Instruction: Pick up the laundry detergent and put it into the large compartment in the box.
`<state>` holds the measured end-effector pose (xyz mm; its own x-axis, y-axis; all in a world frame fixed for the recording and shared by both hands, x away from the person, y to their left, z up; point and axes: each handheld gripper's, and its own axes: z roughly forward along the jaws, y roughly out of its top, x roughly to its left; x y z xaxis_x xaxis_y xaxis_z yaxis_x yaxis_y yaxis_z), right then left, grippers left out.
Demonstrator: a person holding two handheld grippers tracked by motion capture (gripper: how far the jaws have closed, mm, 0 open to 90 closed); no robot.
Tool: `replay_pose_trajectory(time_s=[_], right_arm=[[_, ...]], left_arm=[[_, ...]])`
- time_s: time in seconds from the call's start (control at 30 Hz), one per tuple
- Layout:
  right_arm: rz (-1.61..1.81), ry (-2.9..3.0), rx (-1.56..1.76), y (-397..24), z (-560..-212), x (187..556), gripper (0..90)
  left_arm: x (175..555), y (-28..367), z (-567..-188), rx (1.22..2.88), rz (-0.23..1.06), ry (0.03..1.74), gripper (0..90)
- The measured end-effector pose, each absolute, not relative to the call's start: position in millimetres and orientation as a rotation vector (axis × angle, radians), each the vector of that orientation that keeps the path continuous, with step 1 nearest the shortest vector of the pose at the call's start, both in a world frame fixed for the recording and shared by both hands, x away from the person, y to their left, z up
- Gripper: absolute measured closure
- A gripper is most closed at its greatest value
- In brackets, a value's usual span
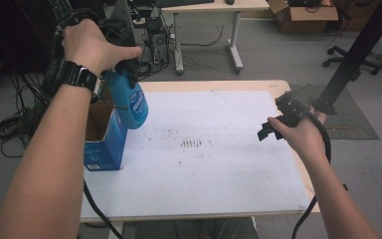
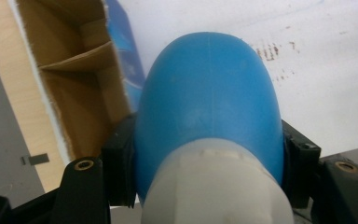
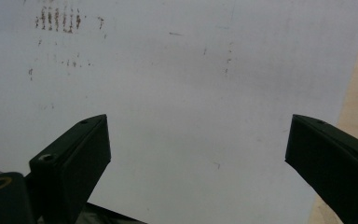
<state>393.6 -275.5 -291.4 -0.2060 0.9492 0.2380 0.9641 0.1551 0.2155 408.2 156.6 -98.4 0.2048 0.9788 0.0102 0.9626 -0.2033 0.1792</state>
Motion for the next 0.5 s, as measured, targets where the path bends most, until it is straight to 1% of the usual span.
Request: replay_pose_trajectory(time_s=[0.33, 0.5], right_arm=[[-0.505, -2.338, -1.977, -279.6, -284.8, 395.6, 6.9], [-0.494, -2.33, -1.985, -280.7, -285.7, 396.6, 6.9]], left_arm=[[409.0, 202.5, -91.1, 2.262, 0.245, 2.005, 37.5], [407.9, 220.7, -89.5, 2.22, 0.248, 2.036, 37.5]])
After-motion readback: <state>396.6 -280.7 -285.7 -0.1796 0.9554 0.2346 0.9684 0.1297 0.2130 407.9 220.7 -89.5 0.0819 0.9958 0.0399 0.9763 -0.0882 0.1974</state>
